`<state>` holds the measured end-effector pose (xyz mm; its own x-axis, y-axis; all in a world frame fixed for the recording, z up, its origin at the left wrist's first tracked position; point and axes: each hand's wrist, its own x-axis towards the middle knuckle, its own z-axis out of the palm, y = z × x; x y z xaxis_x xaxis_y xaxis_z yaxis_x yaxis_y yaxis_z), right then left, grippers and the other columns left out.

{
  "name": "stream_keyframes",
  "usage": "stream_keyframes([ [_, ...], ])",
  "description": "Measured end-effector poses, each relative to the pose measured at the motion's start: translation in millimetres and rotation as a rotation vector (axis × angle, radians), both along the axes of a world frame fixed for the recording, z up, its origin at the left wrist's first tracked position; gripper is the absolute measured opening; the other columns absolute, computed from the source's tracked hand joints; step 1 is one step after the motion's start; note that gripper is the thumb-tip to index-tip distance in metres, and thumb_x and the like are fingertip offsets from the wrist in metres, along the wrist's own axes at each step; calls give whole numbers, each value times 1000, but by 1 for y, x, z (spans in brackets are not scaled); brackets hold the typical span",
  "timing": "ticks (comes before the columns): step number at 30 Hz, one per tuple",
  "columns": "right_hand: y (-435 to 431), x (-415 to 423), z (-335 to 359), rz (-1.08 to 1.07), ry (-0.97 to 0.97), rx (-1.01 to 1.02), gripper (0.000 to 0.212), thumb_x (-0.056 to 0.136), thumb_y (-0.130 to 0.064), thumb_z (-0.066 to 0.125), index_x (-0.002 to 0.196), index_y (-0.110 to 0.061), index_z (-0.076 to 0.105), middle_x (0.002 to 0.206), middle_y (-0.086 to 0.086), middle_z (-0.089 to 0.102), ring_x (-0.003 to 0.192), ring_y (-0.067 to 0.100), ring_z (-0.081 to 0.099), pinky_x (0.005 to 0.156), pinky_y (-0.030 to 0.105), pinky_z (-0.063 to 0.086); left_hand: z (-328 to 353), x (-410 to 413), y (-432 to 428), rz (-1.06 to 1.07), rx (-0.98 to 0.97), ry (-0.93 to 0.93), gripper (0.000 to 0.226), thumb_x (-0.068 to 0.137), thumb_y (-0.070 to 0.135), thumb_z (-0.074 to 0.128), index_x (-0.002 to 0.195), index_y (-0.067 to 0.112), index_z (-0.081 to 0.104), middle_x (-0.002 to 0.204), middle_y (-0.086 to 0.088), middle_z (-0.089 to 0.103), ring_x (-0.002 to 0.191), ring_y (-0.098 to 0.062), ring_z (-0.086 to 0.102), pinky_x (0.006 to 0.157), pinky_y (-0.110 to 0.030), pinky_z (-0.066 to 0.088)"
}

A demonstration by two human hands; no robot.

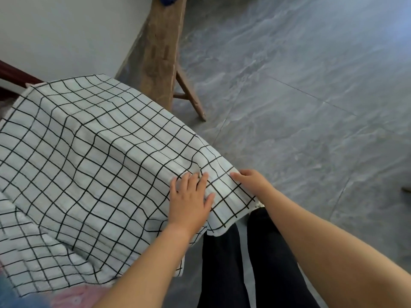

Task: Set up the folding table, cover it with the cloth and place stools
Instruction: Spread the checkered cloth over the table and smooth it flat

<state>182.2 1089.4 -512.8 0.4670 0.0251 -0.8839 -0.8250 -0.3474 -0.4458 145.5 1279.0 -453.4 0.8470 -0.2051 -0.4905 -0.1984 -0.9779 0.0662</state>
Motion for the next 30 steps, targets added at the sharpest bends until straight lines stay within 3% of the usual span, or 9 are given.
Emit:
stream_keyframes([
  [4, -9, 5, 9, -55, -48, -10, 16, 85, -27, 63, 93, -13, 66, 86, 2, 68, 71, 13, 63, 64, 26, 51, 1, 0, 1, -19, 5, -3, 59, 91, 49, 25, 135, 17, 48, 127, -5, 58, 121, -25, 49, 103, -53, 36],
  [7, -15, 12, 21, -37, -86, -43, 19, 84, -28, 65, 90, -10, 66, 77, 1, 64, 67, 14, 60, 63, 27, 48, 8, 3, 2, -13, -3, 13, 63, 91, 51, 20, 140, 18, 40, 132, -4, 55, 123, -24, 47, 105, -50, 32],
  [9, -19, 17, 34, 1, -155, -70, 19, 84, -26, 64, 85, -8, 65, 73, 0, 61, 66, 14, 57, 62, 24, 46, 17, 14, 0, 10, -45, 32, 63, 93, 52, 18, 146, 20, 27, 143, -4, 42, 130, -22, 39, 109, -47, 24],
  [12, -21, 25, 61, 108, -288, -167, 23, 87, -24, 61, 65, -23, 52, 59, -7, 49, 55, 7, 47, 49, 20, 36, 33, 53, -5, -41, -121, 22, 62, 97, 46, 27, 150, 21, 8, 157, -4, 14, 141, -22, 18, 115, -42, 13],
  [18, -25, 25, 104, 301, -483, -381, 19, 92, -29, 53, 81, -13, 51, 62, -5, 46, 62, 18, 47, 50, 29, 32, 41, 162, -24, -405, -17, -43, 80, 87, 13, 43, 150, 20, -5, 159, -4, -5, 146, -22, -6, 117, -44, 7],
  [21, -29, 20, 114, 333, -534, -444, 20, 92, -32, 51, 82, -14, 51, 64, -4, 49, 65, 20, 49, 52, 31, 35, 41, 204, -33, -586, 86, -18, 69, 85, 9, 50, 147, 19, 22, 157, -3, 15, 146, -22, 2, 116, -43, 9],
  [24, -33, 14, 116, 314, -549, -460, 18, 93, -30, 50, 82, -15, 50, 68, -3, 51, 68, 20, 51, 53, 32, 36, 45, 228, -39, -735, 159, 50, 36, 83, 16, 51, 119, 20, 57, 132, -2, 53, 134, -23, 33, 113, -40, 20],
  [27, -37, 12, 117, 302, -550, -488, 17, 94, -29, 47, 86, -14, 50, 71, -3, 51, 71, 20, 50, 51, 30, 33, 51, 231, -35, -707, 73, 82, 21, 79, 20, 48, 97, 18, 60, 102, -5, 65, 102, -27, 53, 94, -38, 41],
  [30, -42, 12, 120, 322, -546, -502, 19, 94, -30, 47, 90, -12, 51, 75, 0, 55, 74, 24, 53, 54, 32, 36, 60, 228, -26, -611, 20, 154, 22, 78, 24, 49, 98, 20, 56, 91, -4, 65, 89, -28, 58, 78, -40, 48],
])
